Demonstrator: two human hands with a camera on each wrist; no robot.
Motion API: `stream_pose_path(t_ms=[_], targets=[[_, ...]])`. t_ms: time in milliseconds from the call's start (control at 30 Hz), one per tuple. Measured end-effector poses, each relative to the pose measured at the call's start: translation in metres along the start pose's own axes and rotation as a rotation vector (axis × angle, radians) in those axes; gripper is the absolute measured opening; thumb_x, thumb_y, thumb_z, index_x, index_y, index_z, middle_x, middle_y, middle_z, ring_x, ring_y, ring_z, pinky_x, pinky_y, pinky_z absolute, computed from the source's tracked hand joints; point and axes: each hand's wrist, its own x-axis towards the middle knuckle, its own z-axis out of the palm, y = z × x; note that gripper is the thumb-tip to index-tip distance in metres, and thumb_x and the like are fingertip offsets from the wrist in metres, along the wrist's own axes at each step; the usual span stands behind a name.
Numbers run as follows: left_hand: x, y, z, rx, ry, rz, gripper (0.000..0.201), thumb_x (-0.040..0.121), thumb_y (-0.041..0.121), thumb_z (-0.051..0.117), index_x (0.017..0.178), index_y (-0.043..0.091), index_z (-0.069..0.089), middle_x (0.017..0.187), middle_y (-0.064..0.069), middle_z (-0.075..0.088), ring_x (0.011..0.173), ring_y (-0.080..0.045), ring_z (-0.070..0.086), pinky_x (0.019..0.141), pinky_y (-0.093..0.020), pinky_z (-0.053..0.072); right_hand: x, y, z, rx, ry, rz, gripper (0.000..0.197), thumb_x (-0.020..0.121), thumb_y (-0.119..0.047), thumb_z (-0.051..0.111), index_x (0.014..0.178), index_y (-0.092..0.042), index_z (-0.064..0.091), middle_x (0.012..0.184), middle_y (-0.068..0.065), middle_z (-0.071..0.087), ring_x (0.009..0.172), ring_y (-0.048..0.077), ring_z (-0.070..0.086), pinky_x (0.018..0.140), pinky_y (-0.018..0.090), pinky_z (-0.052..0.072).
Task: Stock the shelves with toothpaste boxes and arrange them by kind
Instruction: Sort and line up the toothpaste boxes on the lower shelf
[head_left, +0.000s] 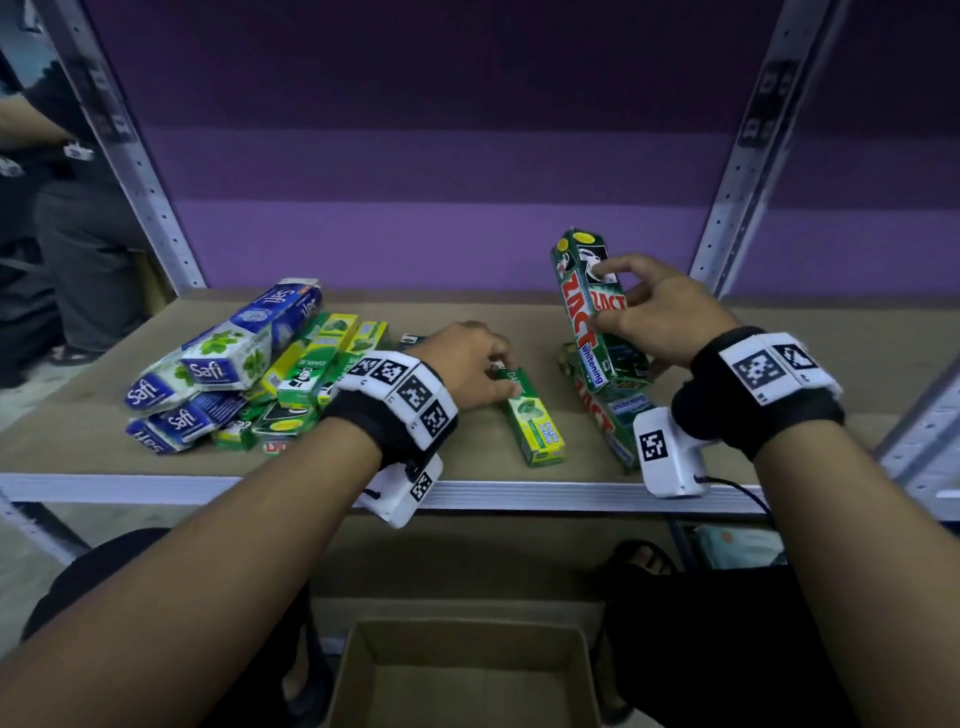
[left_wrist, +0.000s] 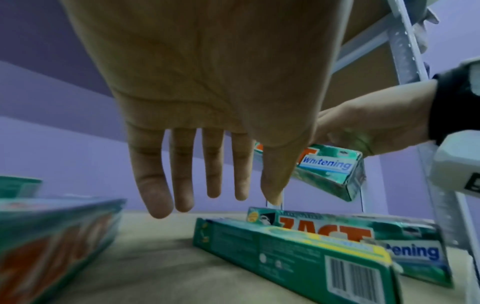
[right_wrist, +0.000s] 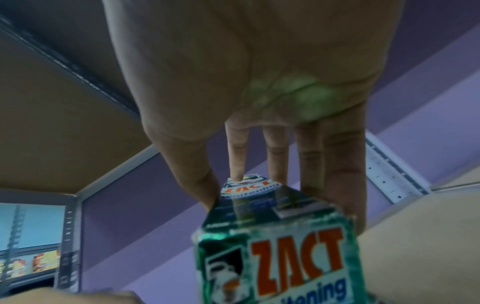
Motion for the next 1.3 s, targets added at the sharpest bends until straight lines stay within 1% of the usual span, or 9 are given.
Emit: stream_pose_path(t_ms=[167, 333, 400, 533, 767, 967, 1133, 1200, 1300], targets=[[0.019, 0.019, 0.014, -0.002, -0.093, -0.012, 0.049, 0.085, 0.06, 0.061, 0.127, 0.034, 0.059, 0.132, -0.004, 0.049, 0.12, -0.023, 0.051, 0.102, -0.035, 0.042, -0.003, 0.017, -0.015, 0.029, 0.053, 0.028, 0.048, 0.079, -0.025, 0.077, 0.117, -0.046, 0.057, 0.084, -0.012, 0.065, 0.065, 0.005, 0.067, 0.036, 0.015, 0.044], [0.027, 0.026, 0.026, 0.041, -0.137, -0.033, 0.044, 0.079, 0.066, 0.064, 0.106, 0.031, 0.069, 0.124, 0.0, 0.052, 0.117, -0.026, 0.045, 0.093, -0.028, 0.032, -0.007, 0.028, -0.019, 0.013, 0.062, 0.031, 0.049, 0.08, -0.024, 0.076, 0.121, -0.043, 0.057, 0.082, -0.014, 0.064, 0.061, 0.002, 0.066, 0.036, 0.013, 0.043], [0.028, 0.025, 0.026, 0.058, -0.15, -0.042, 0.045, 0.077, 0.066, 0.065, 0.104, 0.03, 0.07, 0.123, 0.001, 0.052, 0.117, -0.026, 0.045, 0.1, -0.031, 0.036, -0.009, 0.031, -0.021, 0.011, 0.053, 0.03, 0.05, 0.081, -0.022, 0.076, 0.125, -0.039, 0.056, 0.081, -0.016, 0.062, 0.056, -0.002, 0.065, 0.036, 0.012, 0.043], [0.027, 0.02, 0.021, 0.045, -0.168, -0.069, 0.042, 0.075, 0.061, 0.07, 0.101, 0.029, 0.072, 0.12, 0.003, 0.054, 0.115, -0.021, 0.051, 0.103, -0.034, 0.042, -0.012, 0.034, -0.025, 0.001, 0.037, 0.046, 0.051, 0.083, -0.025, 0.075, 0.128, -0.038, 0.055, 0.084, -0.017, 0.06, 0.068, 0.001, 0.064, 0.04, 0.013, 0.044], [0.019, 0.003, 0.006, 0.071, -0.183, -0.088, 0.031, 0.077, 0.036, 0.077, 0.105, 0.023, 0.073, 0.122, 0.002, 0.058, 0.111, -0.018, 0.057, 0.099, -0.03, 0.045, -0.013, 0.034, -0.025, 0.026, 0.019, 0.052, 0.05, 0.085, -0.022, 0.074, 0.128, -0.036, 0.055, 0.085, -0.015, 0.06, 0.067, 0.004, 0.064, 0.035, 0.011, 0.042], [0.019, -0.009, -0.007, 0.127, -0.293, -0.117, 0.038, 0.072, 0.038, 0.083, 0.106, 0.024, 0.072, 0.121, 0.003, 0.059, 0.112, -0.017, 0.057, 0.1, -0.032, 0.046, -0.012, 0.035, -0.027, 0.032, 0.011, 0.054, 0.049, 0.084, -0.021, 0.074, 0.127, -0.037, 0.055, 0.083, -0.012, 0.061, 0.055, 0.001, 0.065, 0.036, 0.013, 0.044], [0.031, 0.001, -0.01, 0.247, -0.341, -0.098, 0.04, 0.075, 0.045, 0.078, 0.108, 0.025, 0.067, 0.114, 0.001, 0.064, 0.102, -0.019, 0.059, 0.088, -0.028, 0.049, -0.009, 0.039, -0.031, 0.042, 0.03, 0.072, 0.048, 0.082, -0.022, 0.074, 0.124, -0.039, 0.056, 0.083, -0.015, 0.061, 0.065, 0.005, 0.065, 0.036, 0.015, 0.045], [0.04, 0.011, -0.008, 0.277, -0.315, -0.062, 0.045, 0.076, 0.047, 0.075, 0.114, 0.027, 0.062, 0.118, 0.001, 0.061, 0.105, -0.02, 0.056, 0.088, -0.027, 0.047, -0.009, 0.042, -0.033, 0.038, 0.042, 0.08, 0.048, 0.082, -0.024, 0.075, 0.123, -0.041, 0.056, 0.083, -0.017, 0.061, 0.065, 0.004, 0.066, 0.038, 0.017, 0.046], [0.059, 0.03, -0.005, 0.283, -0.296, 0.004, 0.064, 0.08, 0.045, 0.073, 0.136, 0.027, 0.047, 0.134, -0.003, 0.051, 0.121, -0.025, 0.05, 0.101, -0.035, 0.044, -0.008, 0.047, -0.033, 0.013, 0.058, 0.088, 0.049, 0.079, -0.027, 0.077, 0.121, -0.043, 0.056, 0.084, -0.016, 0.063, 0.062, 0.003, 0.066, 0.042, 0.016, 0.047]])
